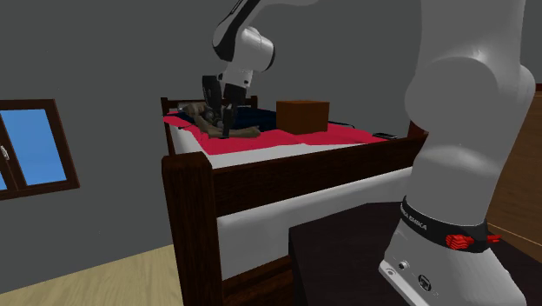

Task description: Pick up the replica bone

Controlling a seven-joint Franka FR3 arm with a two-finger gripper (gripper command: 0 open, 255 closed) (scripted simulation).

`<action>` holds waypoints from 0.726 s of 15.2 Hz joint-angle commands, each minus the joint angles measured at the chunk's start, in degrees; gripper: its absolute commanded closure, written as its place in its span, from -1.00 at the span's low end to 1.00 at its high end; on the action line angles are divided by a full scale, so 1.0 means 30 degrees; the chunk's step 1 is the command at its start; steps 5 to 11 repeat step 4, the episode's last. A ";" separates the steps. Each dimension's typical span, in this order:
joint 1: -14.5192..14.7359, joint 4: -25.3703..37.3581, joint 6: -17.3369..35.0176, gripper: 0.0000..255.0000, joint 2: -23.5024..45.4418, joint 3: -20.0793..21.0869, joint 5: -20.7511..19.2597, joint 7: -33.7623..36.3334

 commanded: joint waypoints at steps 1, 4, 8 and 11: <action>-0.0020 0.0201 -0.0438 1.00 -0.0238 -0.0016 -0.0044 0.0098; -0.0029 0.0308 -0.0693 1.00 -0.0391 -0.0022 -0.0068 0.0162; -0.0029 0.0308 -0.0693 1.00 -0.0391 -0.0022 -0.0068 0.0162; -0.0029 0.0308 -0.0693 1.00 -0.0391 -0.0022 -0.0068 0.0162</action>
